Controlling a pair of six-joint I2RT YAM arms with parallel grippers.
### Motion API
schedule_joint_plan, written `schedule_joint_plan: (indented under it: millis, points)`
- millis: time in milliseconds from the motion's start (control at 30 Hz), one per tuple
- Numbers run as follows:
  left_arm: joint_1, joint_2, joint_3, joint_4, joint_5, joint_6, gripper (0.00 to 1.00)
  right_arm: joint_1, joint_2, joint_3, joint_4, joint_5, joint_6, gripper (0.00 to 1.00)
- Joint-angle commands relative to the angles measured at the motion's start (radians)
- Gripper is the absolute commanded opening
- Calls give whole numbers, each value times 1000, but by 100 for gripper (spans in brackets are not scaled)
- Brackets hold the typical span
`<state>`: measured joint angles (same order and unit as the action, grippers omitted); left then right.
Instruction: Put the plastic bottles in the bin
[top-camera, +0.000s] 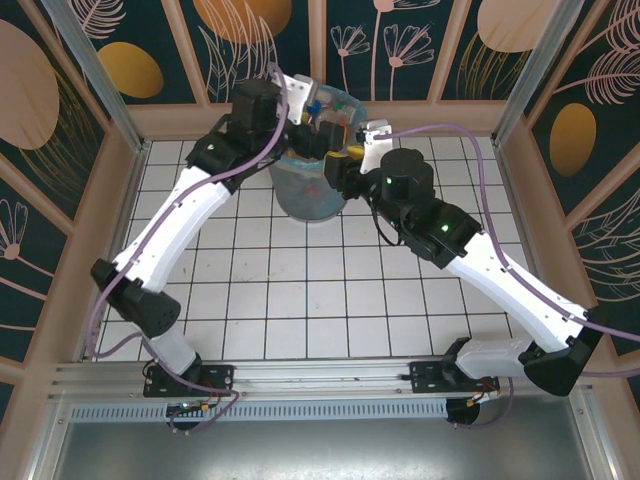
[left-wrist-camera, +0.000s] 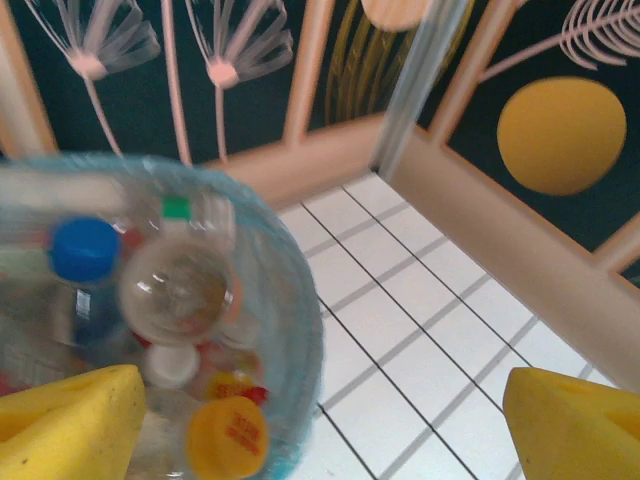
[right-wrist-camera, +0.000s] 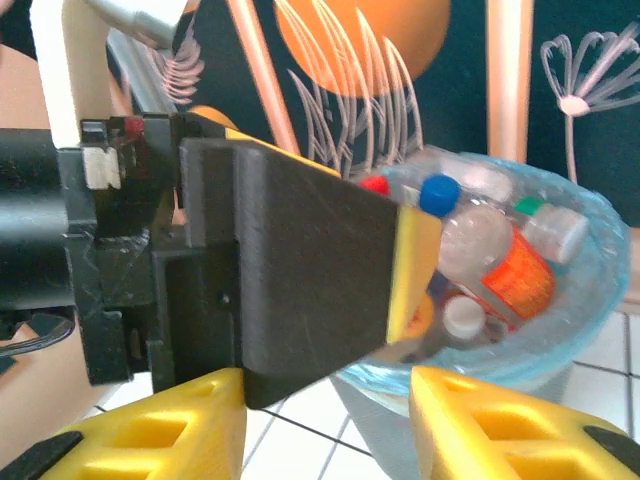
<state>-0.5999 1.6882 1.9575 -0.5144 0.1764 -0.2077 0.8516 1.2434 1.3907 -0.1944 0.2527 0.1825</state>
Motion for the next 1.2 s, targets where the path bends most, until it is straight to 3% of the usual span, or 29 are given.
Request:
schedule_joint_plan:
  millis: [0,100,233,333,400,533,567,700,867,1033,1067,1133,1167]
  points:
    - [8,-93,-44,114,26,-42,88,-5,-24,-17,4,42,3,46]
    - [7,-177,-108,160,-119,-53,83,-7,-31,-20,0,52,5,46]
    - [8,-337,-297,255,-516,-25,87,-49,-45,-28,-20,103,-11,47]
    - [13,-493,-567,443,-815,31,98,-167,-67,-84,-11,107,-3,47]
    - [27,-590,-757,584,-949,70,99,-278,-96,-143,16,95,17,47]
    - [104,-694,-1044,708,-1091,55,98,-489,-169,-353,166,78,34,51]
    - [129,-707,-1118,739,-1111,41,99,-537,-183,-429,230,82,31,59]
    - [179,-712,-1392,935,-1151,31,99,-684,-137,-672,437,47,-40,67]
    - [223,-623,-1634,1261,-1079,96,99,-723,-20,-998,934,29,-193,71]
    - [370,-490,-1738,1497,-803,128,98,-762,149,-1189,1396,-113,-239,72]
    - [398,-461,-1754,1563,-740,140,99,-764,146,-1195,1403,-146,-257,73]
    - [452,-383,-1783,1686,-611,147,99,-826,191,-1239,1525,-231,-226,74]
    - [464,-353,-1772,1711,-600,150,99,-877,247,-1270,1632,-302,-181,74]
